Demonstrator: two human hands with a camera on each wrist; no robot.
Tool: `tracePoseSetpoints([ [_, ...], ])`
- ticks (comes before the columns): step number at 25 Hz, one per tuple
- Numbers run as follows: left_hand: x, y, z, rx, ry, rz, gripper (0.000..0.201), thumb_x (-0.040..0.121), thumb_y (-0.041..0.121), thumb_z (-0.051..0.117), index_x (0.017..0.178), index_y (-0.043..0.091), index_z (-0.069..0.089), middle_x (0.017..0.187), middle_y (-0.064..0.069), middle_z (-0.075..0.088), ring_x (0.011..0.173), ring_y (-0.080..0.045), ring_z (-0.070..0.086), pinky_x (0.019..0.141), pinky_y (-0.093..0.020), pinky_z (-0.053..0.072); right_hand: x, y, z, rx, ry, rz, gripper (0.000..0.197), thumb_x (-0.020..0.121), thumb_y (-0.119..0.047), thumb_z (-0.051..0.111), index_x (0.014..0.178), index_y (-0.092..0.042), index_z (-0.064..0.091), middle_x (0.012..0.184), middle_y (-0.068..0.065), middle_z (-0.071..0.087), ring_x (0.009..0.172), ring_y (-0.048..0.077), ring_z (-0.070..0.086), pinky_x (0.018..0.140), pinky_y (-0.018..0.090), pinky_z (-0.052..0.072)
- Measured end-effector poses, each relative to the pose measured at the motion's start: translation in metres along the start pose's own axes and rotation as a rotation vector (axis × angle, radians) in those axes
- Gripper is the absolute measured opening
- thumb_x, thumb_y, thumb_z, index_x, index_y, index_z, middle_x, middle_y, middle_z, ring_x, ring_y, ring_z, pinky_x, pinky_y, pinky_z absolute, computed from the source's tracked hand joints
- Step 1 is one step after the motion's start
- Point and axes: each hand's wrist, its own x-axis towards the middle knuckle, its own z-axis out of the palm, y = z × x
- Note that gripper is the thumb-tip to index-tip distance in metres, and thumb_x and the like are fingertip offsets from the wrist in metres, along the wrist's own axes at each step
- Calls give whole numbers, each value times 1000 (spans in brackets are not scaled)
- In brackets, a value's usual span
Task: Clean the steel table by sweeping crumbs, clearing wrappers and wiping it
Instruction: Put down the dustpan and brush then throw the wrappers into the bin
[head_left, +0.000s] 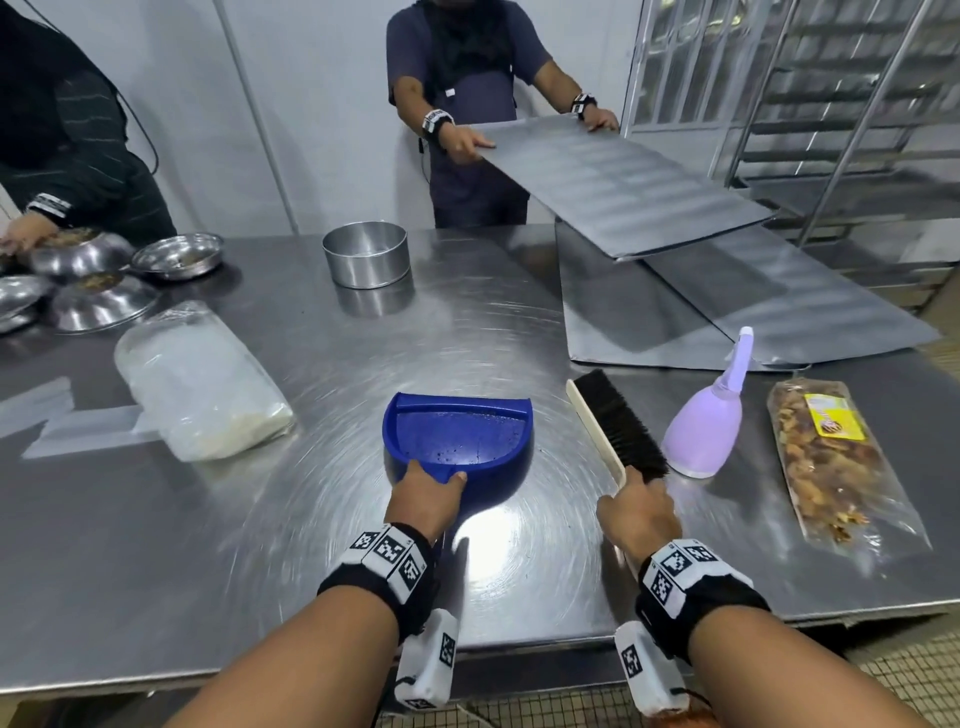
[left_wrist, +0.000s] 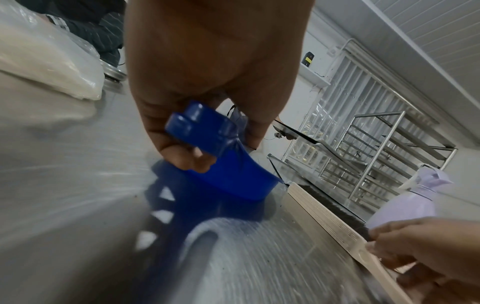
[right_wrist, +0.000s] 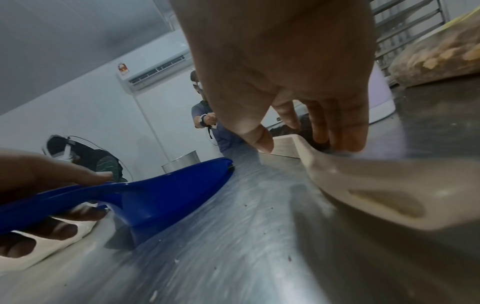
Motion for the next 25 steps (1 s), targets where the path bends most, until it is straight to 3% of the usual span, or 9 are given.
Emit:
tracePoseSetpoints([
  [3, -1, -6, -16, 69, -10, 31, 53, 90, 46, 58, 130, 11, 54, 124, -8, 62, 112, -28, 59, 94, -36, 48, -4, -17, -5, -59, 49, -140, 52, 90, -24, 46, 140, -13, 41, 132, 14, 48, 120, 32, 42, 99, 40, 38],
  [7, -8, -12, -50, 85, 38, 61, 52, 91, 43, 58, 132, 11, 55, 128, -9, 62, 115, -28, 58, 90, -30, 45, -17, -53, -9, -59, 99, -309, 52, 92, -28, 48, 142, -16, 43, 141, 9, 49, 129, 31, 42, 105, 41, 35],
  [12, -4, -42, -116, 121, 125, 69, 68, 90, 50, 58, 144, 12, 42, 144, -9, 51, 129, -26, 51, 105, -36, 42, -39, -112, -3, 3, 121, -494, 51, 91, -27, 48, 141, -15, 46, 140, 7, 51, 130, 29, 41, 109, 39, 34],
  [15, -1, -71, -172, 93, 158, 60, 66, 92, 47, 59, 145, 13, 41, 143, -10, 51, 129, -26, 50, 104, -34, 40, -60, -156, 6, -22, 123, -565, 53, 93, -28, 47, 144, -18, 42, 144, 4, 47, 133, 26, 37, 112, 38, 30],
  [20, 9, -139, -271, 107, 178, 45, 50, 94, 38, 58, 135, 11, 52, 133, -12, 58, 121, -29, 55, 91, -30, 41, -100, -237, 41, 8, 104, -653, 52, 94, -24, 52, 144, -13, 42, 145, 8, 47, 134, 28, 40, 111, 40, 33],
  [25, 43, -219, -369, 152, 213, -35, 58, 92, 43, 59, 141, 13, 48, 138, -10, 56, 125, -27, 53, 102, -31, 41, -135, -319, 104, 57, 16, -634, 54, 92, -30, 55, 142, -12, 46, 124, 14, 62, 118, 32, 54, 100, 41, 45],
])
